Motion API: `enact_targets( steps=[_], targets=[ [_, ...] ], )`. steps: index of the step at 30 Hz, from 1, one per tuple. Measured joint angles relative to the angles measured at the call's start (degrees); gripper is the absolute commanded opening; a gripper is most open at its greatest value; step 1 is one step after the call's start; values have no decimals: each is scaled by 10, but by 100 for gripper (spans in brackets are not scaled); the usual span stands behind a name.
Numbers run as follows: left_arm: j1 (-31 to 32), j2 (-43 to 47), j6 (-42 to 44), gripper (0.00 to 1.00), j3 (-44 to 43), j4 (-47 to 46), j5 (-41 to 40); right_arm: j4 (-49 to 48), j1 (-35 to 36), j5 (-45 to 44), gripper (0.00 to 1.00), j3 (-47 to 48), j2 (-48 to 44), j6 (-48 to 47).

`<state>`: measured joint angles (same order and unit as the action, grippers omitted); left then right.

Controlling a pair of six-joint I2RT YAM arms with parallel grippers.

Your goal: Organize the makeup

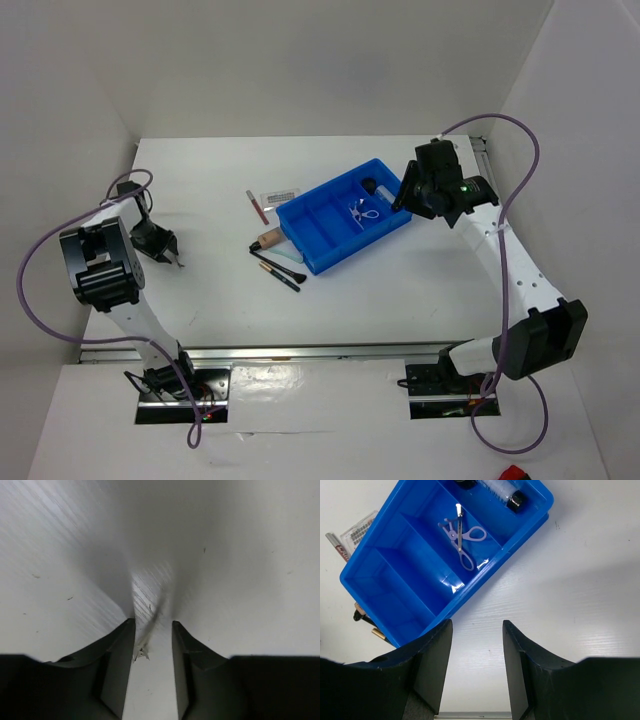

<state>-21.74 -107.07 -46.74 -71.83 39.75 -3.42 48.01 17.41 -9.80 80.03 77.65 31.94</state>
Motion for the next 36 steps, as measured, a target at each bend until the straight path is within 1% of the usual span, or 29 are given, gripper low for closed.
enact_targets(
  steps=[1, 6, 7, 8, 10, 12, 16, 19, 22, 24, 28, 30, 32, 36],
  targets=[
    [0, -3, -1, 42, 3, -5, 1, 0, 0, 0, 52, 0, 1, 0],
    [0, -9, 0, 42, 5, -3, 7, 0, 0, 0, 52, 0, 7, 0],
    [0, -7, 0, 40, 7, -4, 8, 0, 0, 0, 52, 0, 8, 0],
    [0, -6, 0, 28, 8, -5, 8, 0, 0, 0, 52, 0, 8, 0],
    [0, -4, 0, 13, 13, -5, 8, 0, 0, 0, 52, 0, 9, 0],
    [0, 0, 1, 0, 16, -4, 8, 0, 0, 0, 52, 0, 9, 0],
    [5, 4, 16, 0, 15, -1, 10, 0, 0, 0, 52, 0, 9, 0],
    [22, 12, 40, 0, 3, 16, 23, 0, 0, 0, 52, 0, 10, 0],
    [52, 31, 67, 0, -48, 43, 46, 0, 0, 0, 52, 1, 14, 0],
    [80, 58, 82, 0, -87, 37, 75, 0, 0, 1, 52, 1, 16, 0],
    [158, 137, 92, 0, -131, -30, 169, 0, 0, 2, 52, 1, 16, 0],
    [208, 151, 87, 0, -154, -74, 219, 0, 0, 1, 52, 2, 16, 0],
    [259, 136, 75, 0, -192, -103, 255, 1, 0, -2, 52, 3, 16, 0],
    [373, 35, 46, 0, -308, -146, 303, 3, 0, -17, 52, 7, 14, 1]
  ],
)
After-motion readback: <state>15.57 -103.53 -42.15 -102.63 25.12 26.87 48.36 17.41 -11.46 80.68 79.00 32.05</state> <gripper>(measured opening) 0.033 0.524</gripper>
